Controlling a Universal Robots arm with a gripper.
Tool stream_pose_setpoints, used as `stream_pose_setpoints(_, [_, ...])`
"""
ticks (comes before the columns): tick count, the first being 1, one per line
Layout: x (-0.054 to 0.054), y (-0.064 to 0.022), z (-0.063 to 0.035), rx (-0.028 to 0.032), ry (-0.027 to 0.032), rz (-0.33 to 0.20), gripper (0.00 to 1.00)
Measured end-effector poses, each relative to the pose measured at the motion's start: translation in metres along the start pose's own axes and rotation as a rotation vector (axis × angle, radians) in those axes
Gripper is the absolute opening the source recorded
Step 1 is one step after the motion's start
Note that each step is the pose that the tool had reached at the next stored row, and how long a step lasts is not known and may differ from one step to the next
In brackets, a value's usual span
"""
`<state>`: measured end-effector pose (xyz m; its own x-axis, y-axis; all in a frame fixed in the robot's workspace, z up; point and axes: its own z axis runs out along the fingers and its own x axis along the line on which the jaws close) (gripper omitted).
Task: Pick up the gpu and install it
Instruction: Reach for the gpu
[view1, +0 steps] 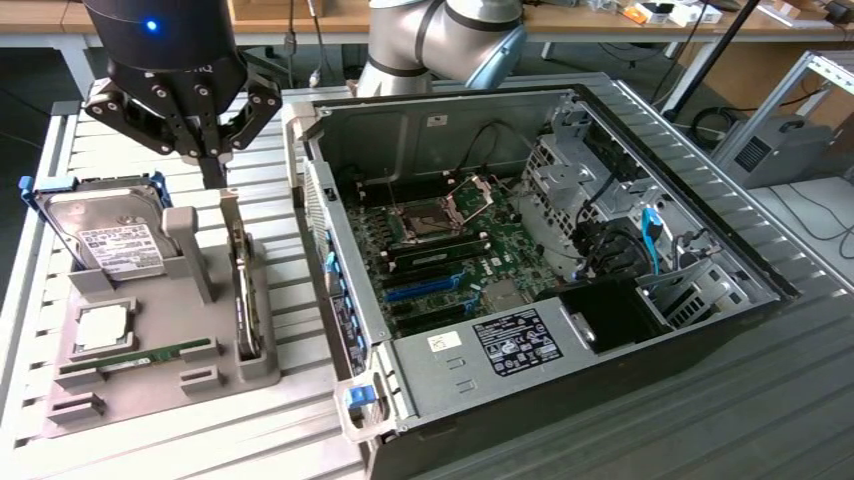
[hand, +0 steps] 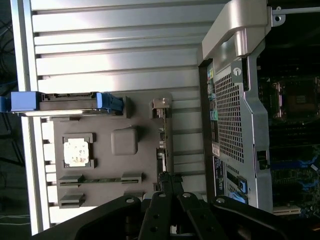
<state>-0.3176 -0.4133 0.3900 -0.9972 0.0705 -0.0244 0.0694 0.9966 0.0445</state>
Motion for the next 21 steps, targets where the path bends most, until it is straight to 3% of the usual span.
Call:
stream_pose_setpoints(13, [0.002,-0.0016,0.0039,0.0,0.0,0.0,0.11])
stream_pose_setpoints(15, [0.003,-0.0039,0.0041,-0.0001,0.0,0.0,0.11])
stream_pose_setpoints(17, [0.003,-0.0116,0.0039,-0.0001,0.0,0.0,0.11])
stream_pose_setpoints(21, [0.004,-0.0153,0.0078,0.0,0.0001,0.0,0.11])
